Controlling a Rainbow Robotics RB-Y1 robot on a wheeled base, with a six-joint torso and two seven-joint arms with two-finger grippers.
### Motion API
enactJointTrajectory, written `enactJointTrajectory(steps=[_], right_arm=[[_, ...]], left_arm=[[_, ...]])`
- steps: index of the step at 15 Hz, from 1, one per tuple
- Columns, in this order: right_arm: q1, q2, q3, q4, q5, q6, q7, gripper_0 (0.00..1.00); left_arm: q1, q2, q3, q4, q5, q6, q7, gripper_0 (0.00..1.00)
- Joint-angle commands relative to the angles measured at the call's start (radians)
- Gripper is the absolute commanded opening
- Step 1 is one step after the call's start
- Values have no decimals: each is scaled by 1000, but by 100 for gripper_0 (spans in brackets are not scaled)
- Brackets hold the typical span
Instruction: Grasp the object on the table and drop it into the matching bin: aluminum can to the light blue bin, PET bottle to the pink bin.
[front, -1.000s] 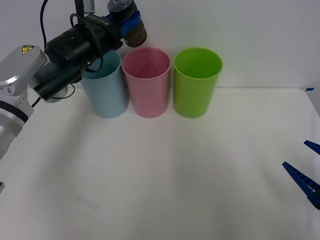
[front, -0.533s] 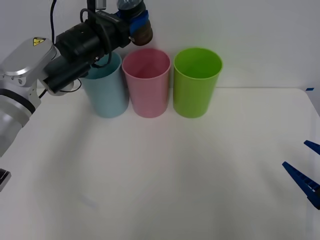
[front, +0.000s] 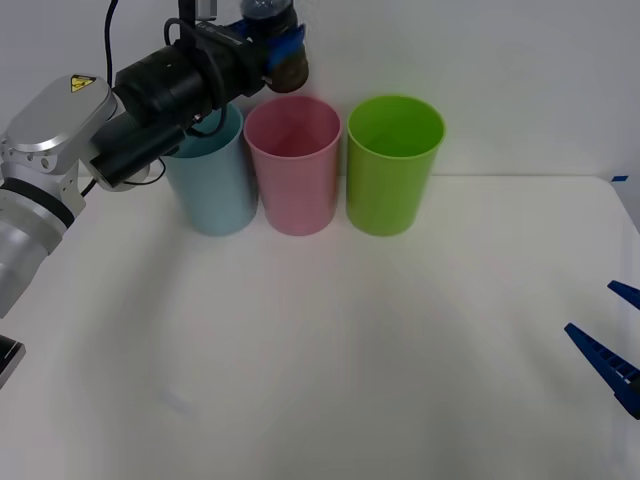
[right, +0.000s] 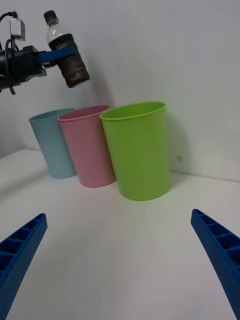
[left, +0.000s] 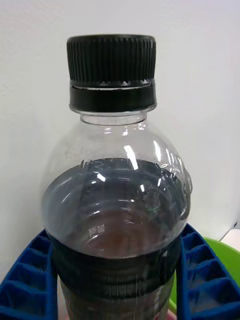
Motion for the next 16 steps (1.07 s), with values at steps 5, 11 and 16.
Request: enactJointTrajectory(steps=[5,11,16], right_arm=[[0,0,0,0,0,0,0,100],[0,0,0,0,0,0,0,100],[0,0,0,0,0,0,0,100]], left_arm=[[0,-6,0,-1,1,1,1,100],[15,18,2,-1,52,-49,-2,100],[129,114,2,-111,159,-72,-18,100]])
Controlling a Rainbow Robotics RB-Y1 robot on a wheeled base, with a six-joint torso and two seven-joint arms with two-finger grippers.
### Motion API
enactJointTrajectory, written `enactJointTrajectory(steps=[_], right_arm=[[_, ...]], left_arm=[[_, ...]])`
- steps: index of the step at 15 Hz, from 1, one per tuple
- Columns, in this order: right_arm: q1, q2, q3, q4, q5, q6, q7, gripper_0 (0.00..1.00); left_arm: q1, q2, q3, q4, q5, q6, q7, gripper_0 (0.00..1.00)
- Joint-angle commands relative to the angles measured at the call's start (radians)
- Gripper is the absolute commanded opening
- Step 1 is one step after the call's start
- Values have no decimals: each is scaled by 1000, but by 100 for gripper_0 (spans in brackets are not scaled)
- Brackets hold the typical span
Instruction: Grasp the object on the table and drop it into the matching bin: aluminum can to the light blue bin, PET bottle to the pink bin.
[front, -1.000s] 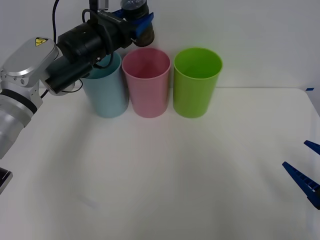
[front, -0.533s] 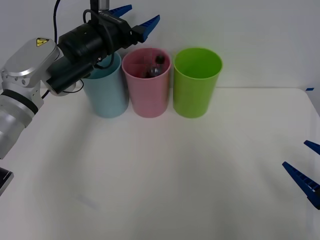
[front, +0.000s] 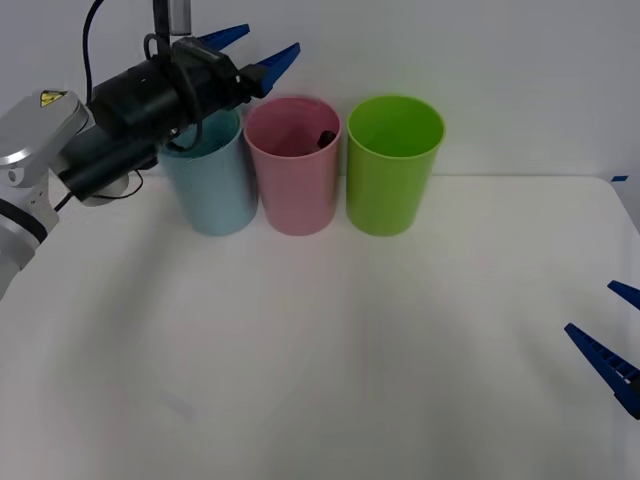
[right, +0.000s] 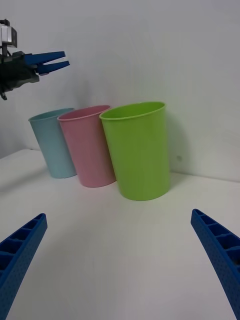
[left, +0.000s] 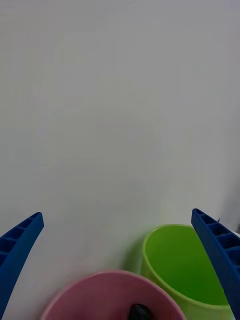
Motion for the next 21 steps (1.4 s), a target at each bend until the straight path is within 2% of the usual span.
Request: enactJointTrajectory(steps=[1,5,9,17,21], right_arm=[[0,0,0,0,0,0,0,100],[0,0,0,0,0,0,0,100],[0,0,0,0,0,0,0,100],[0,0,0,0,0,0,0,100],[0,0,0,0,0,0,0,100]], left_arm=[[79,65,0,-90,68,-1,-8,100],[217,161,40,-215,154,-2,-23,100],[384,184,152,-320,153,-31,-40,100],[697,184,447,-344,59,-312,-86,100],[842,184,553,-344,16,-418,-114,100]])
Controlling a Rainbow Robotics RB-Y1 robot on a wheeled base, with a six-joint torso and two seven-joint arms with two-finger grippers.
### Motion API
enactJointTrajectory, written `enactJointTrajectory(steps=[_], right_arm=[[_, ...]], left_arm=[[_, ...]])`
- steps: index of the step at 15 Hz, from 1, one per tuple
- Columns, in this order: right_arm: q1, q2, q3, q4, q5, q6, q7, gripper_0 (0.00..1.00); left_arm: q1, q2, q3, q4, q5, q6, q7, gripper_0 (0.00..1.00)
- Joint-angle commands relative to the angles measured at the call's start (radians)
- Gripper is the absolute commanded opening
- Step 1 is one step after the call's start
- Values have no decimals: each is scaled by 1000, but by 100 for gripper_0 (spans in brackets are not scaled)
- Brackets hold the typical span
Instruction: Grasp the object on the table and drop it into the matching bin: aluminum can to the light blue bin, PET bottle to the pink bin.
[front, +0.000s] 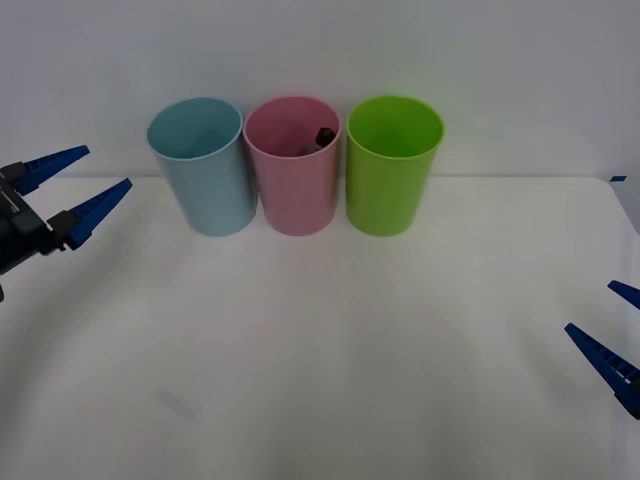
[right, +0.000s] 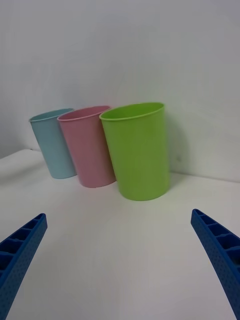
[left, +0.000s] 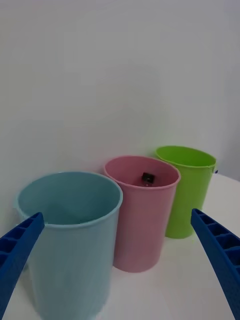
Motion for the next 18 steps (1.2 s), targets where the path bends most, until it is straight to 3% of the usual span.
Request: enactJointTrajectory(steps=[1,7,10,13,18], right_arm=[[0,0,0,0,0,0,0,100],[0,0,0,0,0,0,0,100],[0,0,0,0,0,0,0,100],[0,0,0,0,0,0,0,100],[0,0,0,0,0,0,0,100]], left_arm=[[99,0,66,1,-26,-70,-21,100],[241,0,197,23,-149,-237,-44,100],[263,0,228,109,-181,-330,-116,100],[277,-2,228,182,-182,-363,-193,100],[356,0,235,182,-144,-381,-194,100]])
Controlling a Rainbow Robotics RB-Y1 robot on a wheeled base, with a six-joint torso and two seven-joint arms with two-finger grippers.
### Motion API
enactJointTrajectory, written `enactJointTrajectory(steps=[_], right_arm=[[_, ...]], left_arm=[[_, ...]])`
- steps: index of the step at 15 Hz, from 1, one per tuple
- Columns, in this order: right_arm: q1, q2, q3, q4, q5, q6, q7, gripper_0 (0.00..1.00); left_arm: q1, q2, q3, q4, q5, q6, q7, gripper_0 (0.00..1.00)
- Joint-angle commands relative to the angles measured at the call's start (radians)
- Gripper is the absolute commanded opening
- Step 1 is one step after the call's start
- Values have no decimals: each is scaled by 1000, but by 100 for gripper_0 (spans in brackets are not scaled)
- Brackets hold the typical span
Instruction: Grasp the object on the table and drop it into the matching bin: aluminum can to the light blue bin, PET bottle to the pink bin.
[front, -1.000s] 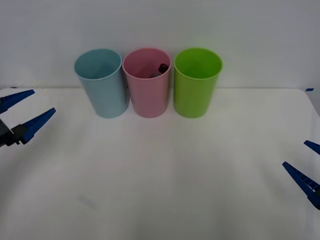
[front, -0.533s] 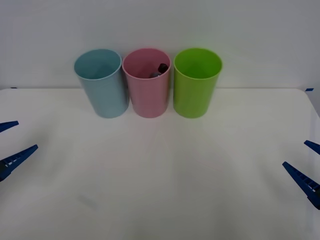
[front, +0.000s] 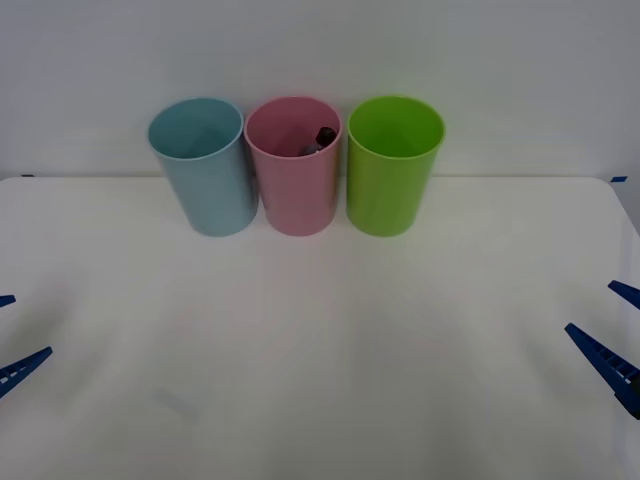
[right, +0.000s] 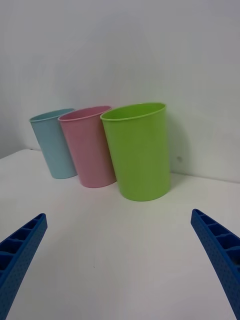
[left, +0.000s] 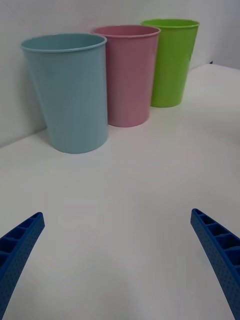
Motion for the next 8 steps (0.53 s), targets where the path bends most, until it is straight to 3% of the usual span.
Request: enactJointTrajectory(steps=[1,4,8], right_arm=[[0,0,0,0,0,0,0,100],[0,0,0,0,0,0,0,100],[0,0,0,0,0,0,0,100]], left_arm=[[43,-3,-10,0,55,-6,-1,100],[65,-9,-38,0,127,-15,-8,100],[54,-69,-41,0,141,-26,-19,100]])
